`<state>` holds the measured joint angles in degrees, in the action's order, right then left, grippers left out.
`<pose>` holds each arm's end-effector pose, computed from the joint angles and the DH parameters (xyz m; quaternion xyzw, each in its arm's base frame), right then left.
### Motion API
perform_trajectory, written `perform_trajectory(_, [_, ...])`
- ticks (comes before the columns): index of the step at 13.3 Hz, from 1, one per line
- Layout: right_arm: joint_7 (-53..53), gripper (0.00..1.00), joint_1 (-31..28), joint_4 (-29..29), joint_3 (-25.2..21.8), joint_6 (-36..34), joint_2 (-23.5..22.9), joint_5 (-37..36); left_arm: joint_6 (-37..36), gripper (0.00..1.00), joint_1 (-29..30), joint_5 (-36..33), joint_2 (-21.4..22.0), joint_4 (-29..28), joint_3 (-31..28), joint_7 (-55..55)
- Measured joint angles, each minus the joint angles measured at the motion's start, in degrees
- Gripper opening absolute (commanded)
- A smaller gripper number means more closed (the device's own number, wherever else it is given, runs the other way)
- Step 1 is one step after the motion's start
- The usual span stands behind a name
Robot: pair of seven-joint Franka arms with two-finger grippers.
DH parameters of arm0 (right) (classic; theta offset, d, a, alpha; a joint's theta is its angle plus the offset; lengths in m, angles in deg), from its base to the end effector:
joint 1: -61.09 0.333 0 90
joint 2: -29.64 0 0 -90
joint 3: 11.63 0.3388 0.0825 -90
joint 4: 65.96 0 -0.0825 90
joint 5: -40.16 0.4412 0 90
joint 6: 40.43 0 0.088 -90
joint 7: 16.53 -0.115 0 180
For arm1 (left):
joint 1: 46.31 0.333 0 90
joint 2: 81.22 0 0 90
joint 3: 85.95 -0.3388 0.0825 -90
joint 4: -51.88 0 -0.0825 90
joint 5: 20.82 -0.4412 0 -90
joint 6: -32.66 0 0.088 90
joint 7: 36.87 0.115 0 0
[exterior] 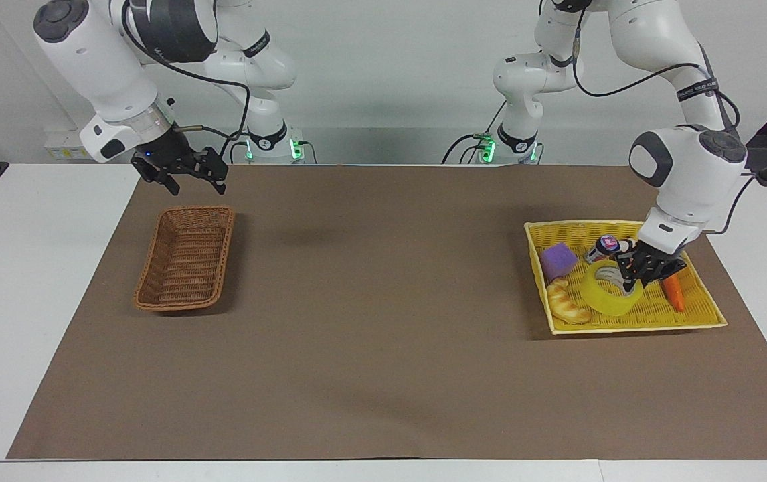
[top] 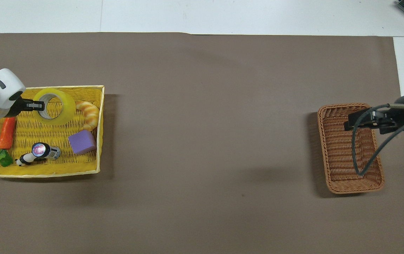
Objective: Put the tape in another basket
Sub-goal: 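Lift the tape with the left gripper while the right gripper reaches toward it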
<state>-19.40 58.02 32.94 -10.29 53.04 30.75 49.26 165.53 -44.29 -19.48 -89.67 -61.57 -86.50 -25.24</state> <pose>0.6038 -0.0008 0.5753 -0.9950 0.0478 0.0384 0.0783 0.6572 0.0288 0.3967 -0.9928 0.0717 -0.0959 0.0033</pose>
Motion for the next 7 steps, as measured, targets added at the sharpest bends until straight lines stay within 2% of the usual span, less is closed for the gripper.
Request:
perform_trajectory(4, [0.00, 1.00, 0.85, 6.26, 0.17, 8.93, -0.02, 11.44, -1.82, 0.00, -8.04, 0.07, 0.42, -0.08, 0.33, -7.84])
perform_trajectory(7, [0.20, 1.00, 3.02, 11.94, 0.31, 18.39, -0.42, 23.72, -2.06, 0.00, -15.01, 0.17, 0.48, -0.08, 0.52, -14.78])
